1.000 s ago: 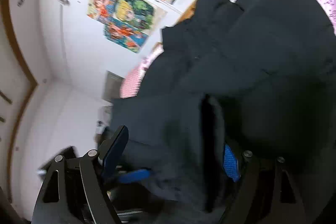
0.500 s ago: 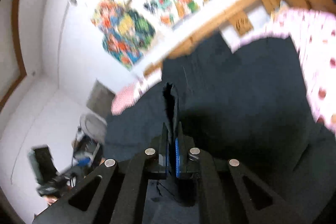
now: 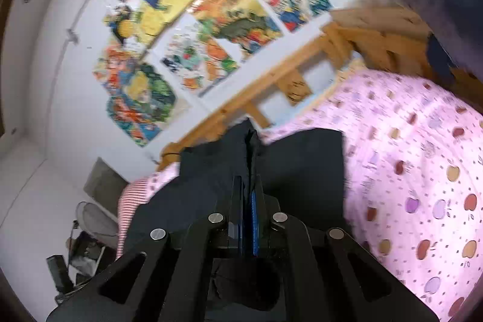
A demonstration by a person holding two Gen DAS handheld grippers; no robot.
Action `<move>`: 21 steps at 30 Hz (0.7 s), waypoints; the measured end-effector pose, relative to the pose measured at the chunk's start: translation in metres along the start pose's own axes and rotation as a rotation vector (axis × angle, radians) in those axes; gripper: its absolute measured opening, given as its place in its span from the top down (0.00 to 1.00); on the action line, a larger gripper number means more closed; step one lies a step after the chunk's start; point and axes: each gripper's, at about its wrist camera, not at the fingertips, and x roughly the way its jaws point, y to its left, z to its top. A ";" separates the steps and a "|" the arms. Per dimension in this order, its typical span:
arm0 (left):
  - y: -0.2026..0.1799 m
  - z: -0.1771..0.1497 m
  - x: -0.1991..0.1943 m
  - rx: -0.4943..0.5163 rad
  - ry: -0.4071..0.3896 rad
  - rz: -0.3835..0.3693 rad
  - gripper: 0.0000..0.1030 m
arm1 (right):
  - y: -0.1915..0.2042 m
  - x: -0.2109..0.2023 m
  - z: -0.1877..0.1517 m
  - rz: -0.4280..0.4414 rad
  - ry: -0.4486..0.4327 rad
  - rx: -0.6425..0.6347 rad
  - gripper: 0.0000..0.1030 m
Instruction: Fold large clothes
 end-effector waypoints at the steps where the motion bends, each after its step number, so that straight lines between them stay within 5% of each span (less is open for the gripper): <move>1: -0.002 0.000 0.005 0.012 0.014 0.004 0.18 | -0.005 0.006 -0.003 -0.012 0.007 0.011 0.95; 6: -0.015 0.008 0.032 0.076 0.061 0.021 0.18 | -0.024 0.038 -0.029 -0.119 0.077 -0.028 0.95; 10: -0.007 0.023 0.039 -0.002 0.033 -0.098 0.18 | -0.031 0.055 -0.043 -0.209 0.122 -0.094 0.95; 14: -0.001 0.025 0.040 -0.045 0.033 -0.086 0.18 | -0.022 0.043 -0.024 -0.192 0.053 -0.104 0.95; 18: -0.015 0.018 0.041 0.067 0.028 -0.071 0.18 | -0.006 0.022 0.015 -0.078 0.022 -0.024 0.96; 21: -0.033 0.013 0.048 0.171 0.037 -0.010 0.18 | 0.027 0.003 0.049 -0.056 -0.019 -0.082 0.96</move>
